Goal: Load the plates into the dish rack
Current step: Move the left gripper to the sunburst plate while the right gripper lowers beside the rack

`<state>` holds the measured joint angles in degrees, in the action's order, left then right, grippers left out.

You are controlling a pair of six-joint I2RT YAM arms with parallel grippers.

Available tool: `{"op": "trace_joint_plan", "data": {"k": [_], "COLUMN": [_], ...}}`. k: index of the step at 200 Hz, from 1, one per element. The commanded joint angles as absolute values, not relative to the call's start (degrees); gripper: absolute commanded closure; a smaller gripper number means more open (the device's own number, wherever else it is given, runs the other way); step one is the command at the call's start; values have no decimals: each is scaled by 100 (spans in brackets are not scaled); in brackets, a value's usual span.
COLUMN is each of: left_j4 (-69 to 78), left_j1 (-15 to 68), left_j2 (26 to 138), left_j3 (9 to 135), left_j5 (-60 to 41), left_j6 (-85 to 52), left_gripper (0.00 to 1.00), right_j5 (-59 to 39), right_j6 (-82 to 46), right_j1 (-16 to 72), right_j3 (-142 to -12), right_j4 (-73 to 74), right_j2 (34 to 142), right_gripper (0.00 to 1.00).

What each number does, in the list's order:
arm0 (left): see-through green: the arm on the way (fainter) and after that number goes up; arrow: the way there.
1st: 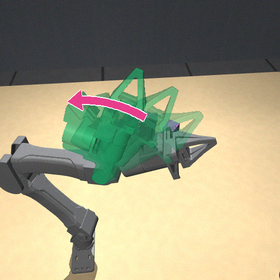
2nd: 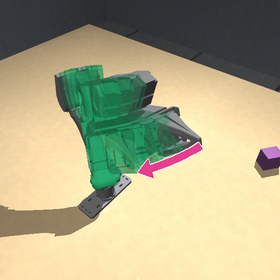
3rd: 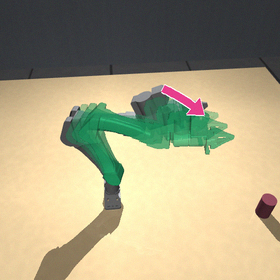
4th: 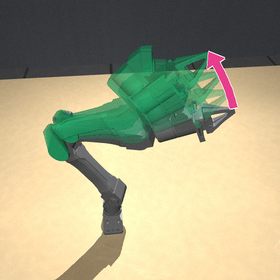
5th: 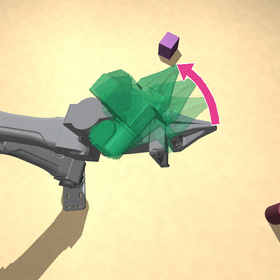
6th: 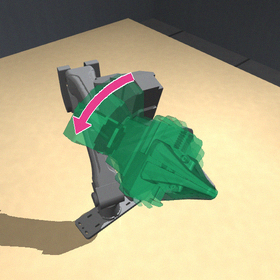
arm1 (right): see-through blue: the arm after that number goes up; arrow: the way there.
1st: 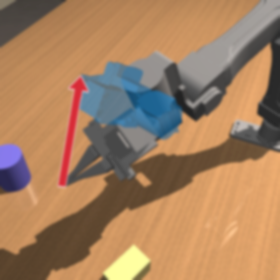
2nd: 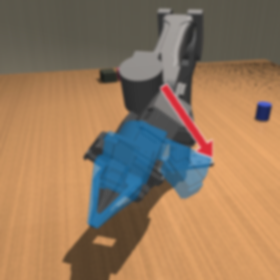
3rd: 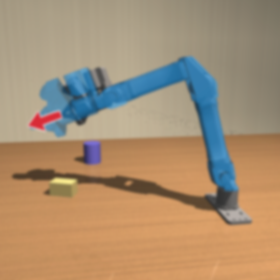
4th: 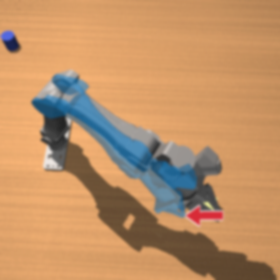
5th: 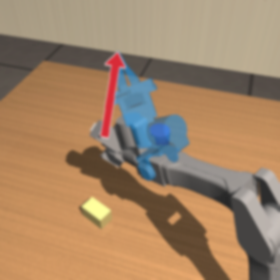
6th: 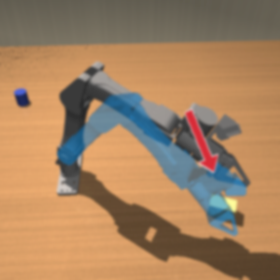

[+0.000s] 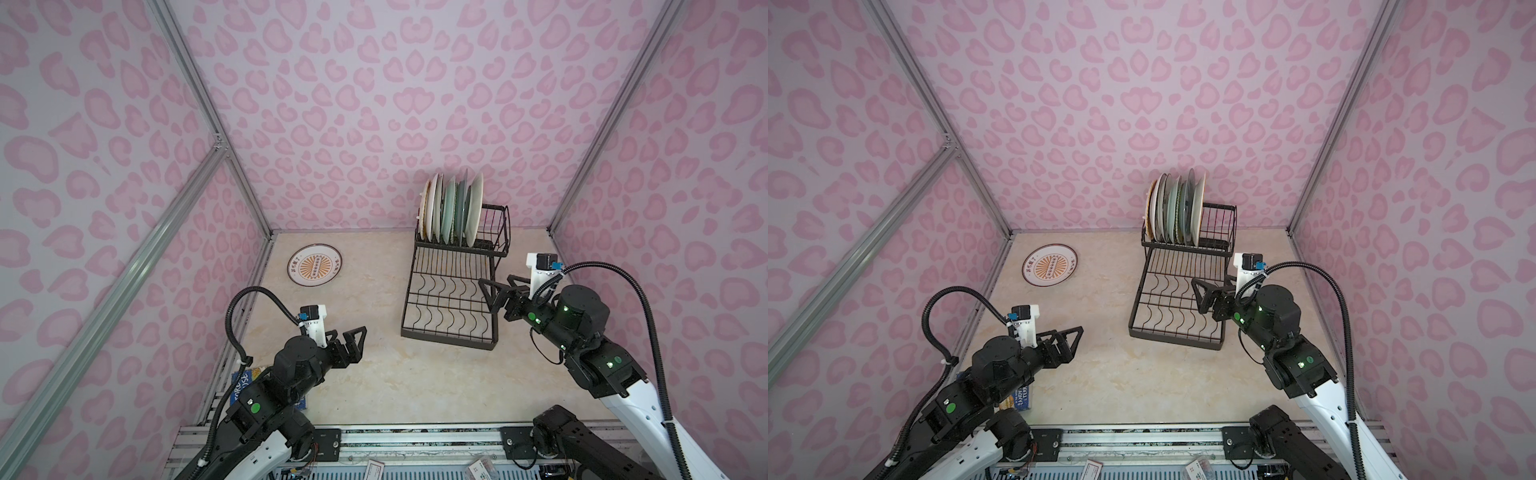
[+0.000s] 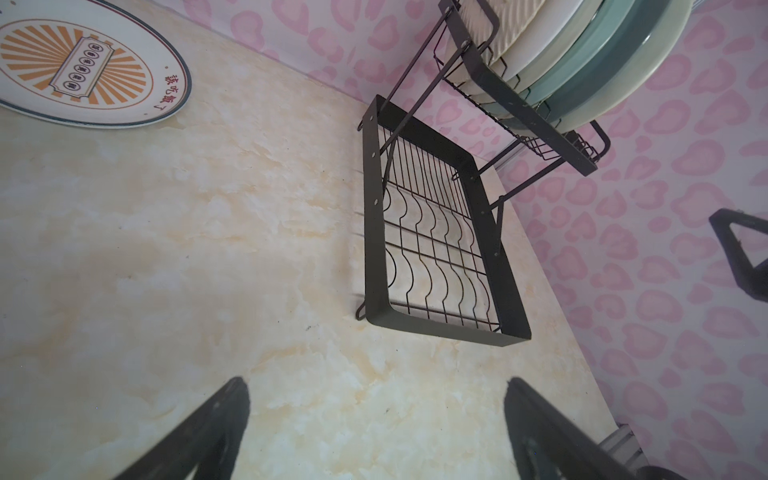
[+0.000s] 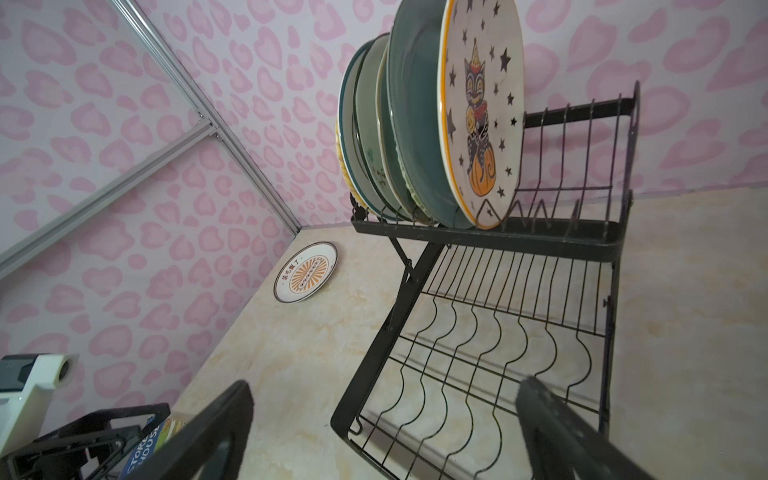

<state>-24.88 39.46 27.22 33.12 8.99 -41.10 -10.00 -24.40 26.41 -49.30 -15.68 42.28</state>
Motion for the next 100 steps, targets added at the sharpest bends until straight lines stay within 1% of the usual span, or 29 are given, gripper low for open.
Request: {"op": "trace_joint_plan", "data": {"k": [1,28,46,83,100], "left_j4": [-1868,-1531,-1249,-674,-465], "left_j1": [3899,3669,3302,2073,1536], "left_j2": [3066,3714,4096,4779,5136], "left_j3": [3295,3389,3421,3423,3450], "left_j5": [901,510,81,-845,-1072], "left_j6": [-4412,-4670,-4858,-5358,-5540], "left_gripper": [2,2,3,3,3], "right_j5": [-1195,-1270,-1336,-1534,-1540], "right_j6": [-2326,-2231,-2146,-2049,-1927], "right_j1": [2750,2994,3207,3679,3915], "right_j3": [-4661,-4280,-4004,-3347,-3178], "right_j4": [-1134,-759,-408,604,938], "right_j2": [4210,4199,4210,4440,4674], "right_gripper": [2,2,2,2,2]}}
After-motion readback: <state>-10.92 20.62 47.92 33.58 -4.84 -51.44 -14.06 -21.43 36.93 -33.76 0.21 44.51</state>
